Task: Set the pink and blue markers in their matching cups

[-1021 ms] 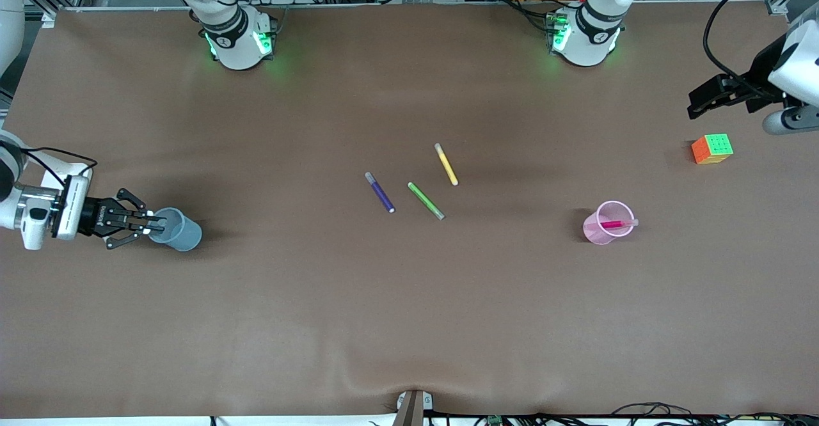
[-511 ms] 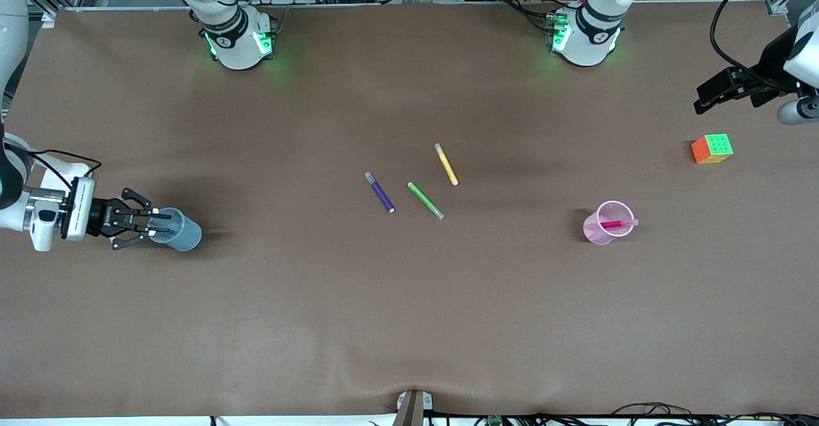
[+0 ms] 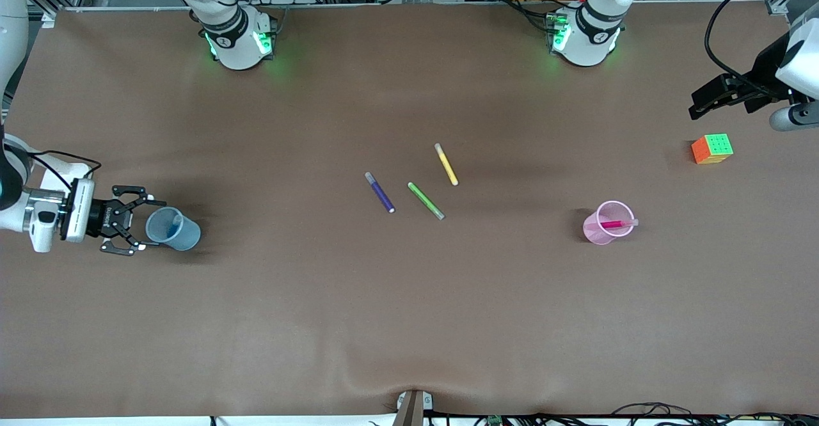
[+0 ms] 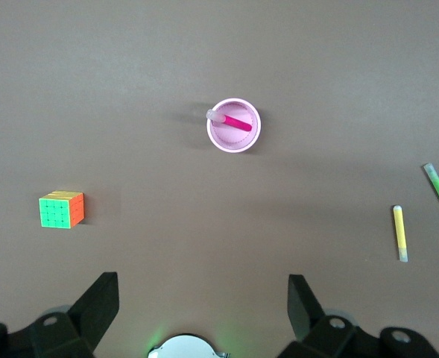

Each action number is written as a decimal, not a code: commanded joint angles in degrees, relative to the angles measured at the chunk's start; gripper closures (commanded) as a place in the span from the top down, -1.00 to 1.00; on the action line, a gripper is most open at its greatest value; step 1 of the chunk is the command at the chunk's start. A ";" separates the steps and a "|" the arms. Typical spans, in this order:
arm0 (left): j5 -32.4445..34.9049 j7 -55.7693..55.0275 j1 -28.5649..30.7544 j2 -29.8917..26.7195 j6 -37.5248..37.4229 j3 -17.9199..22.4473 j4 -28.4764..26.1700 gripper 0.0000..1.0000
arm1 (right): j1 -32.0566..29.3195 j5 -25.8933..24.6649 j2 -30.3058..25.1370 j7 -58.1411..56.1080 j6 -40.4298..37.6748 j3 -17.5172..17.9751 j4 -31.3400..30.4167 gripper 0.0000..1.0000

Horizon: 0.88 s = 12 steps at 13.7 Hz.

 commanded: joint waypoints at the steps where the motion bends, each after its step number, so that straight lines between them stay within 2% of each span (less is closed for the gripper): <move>1: -0.91 0.01 0.37 -1.67 0.70 -0.06 -1.11 1.00 | 1.14 -3.94 -1.29 8.33 -0.90 0.53 4.17 1.00; 9: -0.83 1.15 0.46 -0.09 0.35 0.20 0.99 1.00 | 6.68 -12.65 -12.70 34.87 -0.90 0.53 5.06 1.00; 12: -0.56 3.42 0.28 0.26 -0.71 0.20 1.70 1.00 | 9.66 -17.82 -17.18 47.61 -0.99 0.71 6.02 1.00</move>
